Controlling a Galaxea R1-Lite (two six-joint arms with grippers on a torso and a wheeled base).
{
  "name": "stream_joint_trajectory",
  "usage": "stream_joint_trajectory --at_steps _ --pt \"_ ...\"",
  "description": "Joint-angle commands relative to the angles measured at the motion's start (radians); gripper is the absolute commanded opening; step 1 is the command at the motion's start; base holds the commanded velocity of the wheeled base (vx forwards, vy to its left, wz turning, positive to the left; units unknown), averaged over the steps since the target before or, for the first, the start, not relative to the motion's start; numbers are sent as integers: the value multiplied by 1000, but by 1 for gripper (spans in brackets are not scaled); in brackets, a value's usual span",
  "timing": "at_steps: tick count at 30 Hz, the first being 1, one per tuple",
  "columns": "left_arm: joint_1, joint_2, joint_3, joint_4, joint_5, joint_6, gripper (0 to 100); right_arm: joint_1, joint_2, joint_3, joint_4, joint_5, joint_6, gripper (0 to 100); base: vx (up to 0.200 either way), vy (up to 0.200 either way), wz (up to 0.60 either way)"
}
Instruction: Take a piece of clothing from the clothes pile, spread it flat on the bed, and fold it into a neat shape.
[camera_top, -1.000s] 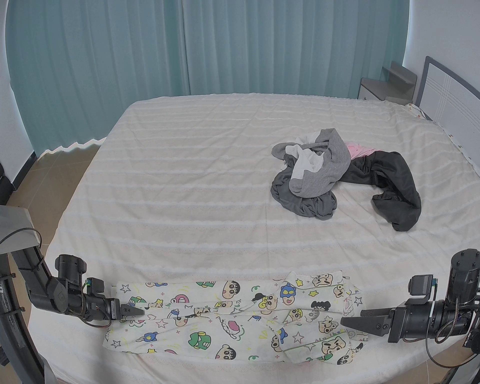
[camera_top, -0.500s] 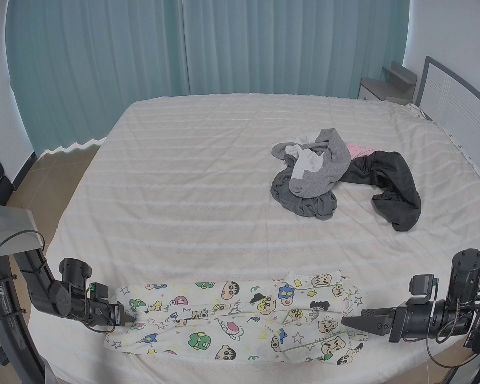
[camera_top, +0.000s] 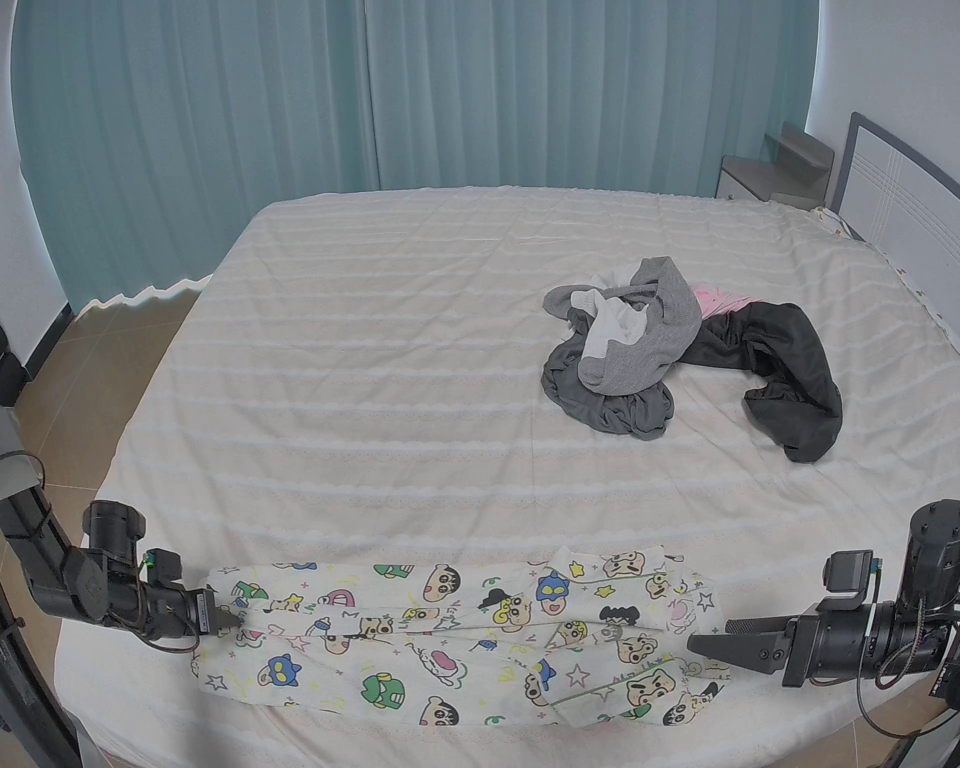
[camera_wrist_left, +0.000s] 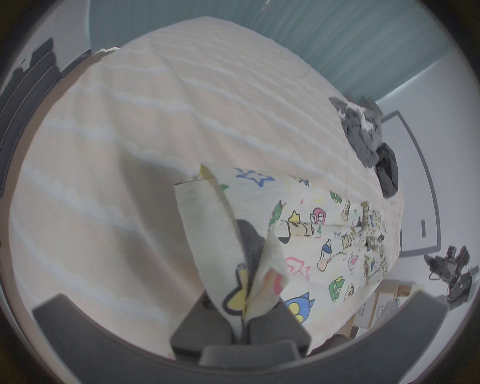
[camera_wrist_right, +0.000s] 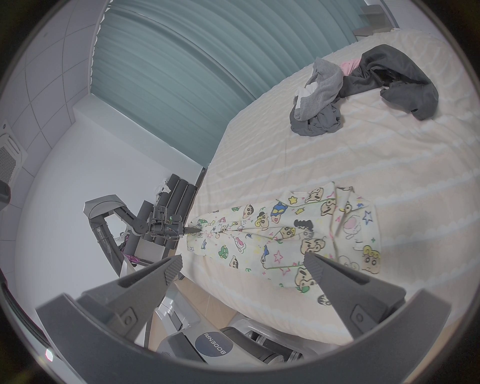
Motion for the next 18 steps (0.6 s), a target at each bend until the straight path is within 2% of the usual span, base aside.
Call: stream_joint_trajectory --at_steps 1,2,6,7,9,18 --pt "105 -83 -2 26 -30 0 0 0 -7 0 -1 0 0 100 0 0 0" --pt "111 -86 -4 26 -33 0 0 0 -9 0 -1 0 0 100 0 0 0" --pt "220 -121 -4 35 -84 0 0 0 -16 0 -1 0 0 100 0 0 0" --pt "223 -123 -5 35 -86 0 0 0 -16 1 -1 1 0 100 0 0 0" --pt "300 -123 -16 51 -112 8 0 1 -16 1 -1 0 0 100 0 0 0" --pt "530 -121 -108 57 -233 2 0 0 -16 1 -1 0 0 100 0 0 0"
